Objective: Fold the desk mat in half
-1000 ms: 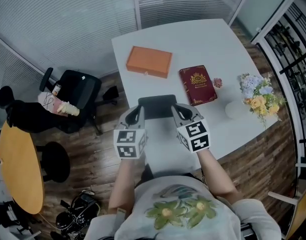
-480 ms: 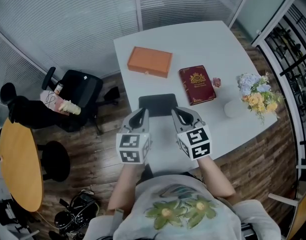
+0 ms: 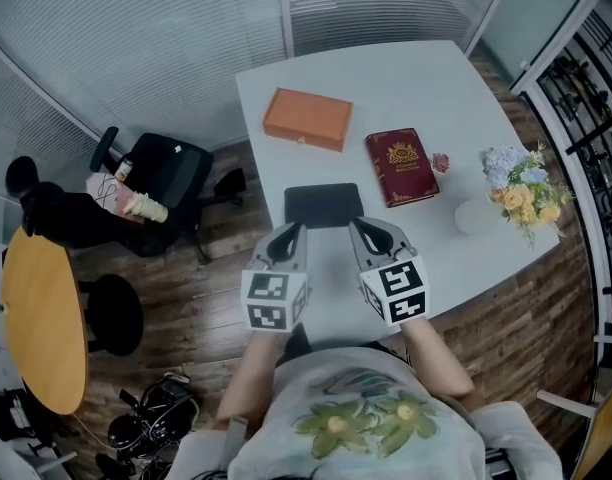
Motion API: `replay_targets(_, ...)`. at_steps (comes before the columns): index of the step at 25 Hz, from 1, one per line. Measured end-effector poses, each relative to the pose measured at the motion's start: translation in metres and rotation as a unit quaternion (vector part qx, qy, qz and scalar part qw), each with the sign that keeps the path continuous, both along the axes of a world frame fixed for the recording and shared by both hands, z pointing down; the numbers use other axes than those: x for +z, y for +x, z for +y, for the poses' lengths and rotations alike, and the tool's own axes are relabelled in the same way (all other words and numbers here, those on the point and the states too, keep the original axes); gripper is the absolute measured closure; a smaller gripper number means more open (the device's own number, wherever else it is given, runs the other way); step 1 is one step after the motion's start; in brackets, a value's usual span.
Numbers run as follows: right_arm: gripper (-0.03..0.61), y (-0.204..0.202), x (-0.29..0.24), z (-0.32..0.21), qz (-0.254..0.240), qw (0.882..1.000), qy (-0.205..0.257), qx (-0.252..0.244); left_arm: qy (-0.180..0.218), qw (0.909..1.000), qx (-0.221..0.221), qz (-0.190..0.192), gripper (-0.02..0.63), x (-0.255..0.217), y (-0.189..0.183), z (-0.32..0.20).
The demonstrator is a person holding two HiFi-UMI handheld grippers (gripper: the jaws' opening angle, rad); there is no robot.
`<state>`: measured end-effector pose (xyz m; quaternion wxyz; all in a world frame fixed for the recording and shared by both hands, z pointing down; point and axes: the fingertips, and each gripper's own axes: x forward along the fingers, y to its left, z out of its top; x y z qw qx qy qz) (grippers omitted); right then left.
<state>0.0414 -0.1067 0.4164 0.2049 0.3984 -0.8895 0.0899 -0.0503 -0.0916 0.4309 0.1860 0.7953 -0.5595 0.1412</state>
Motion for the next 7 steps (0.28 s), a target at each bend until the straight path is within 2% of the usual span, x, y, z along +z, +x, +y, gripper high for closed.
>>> replay_targets(7, 0.561, 0.0002, 0.0018, 0.0030, -0.002, 1.000, -0.002, -0.003, -0.001, 1.0000, -0.002, 0.001, 0.609, 0.0014, -0.0019, 0.0023)
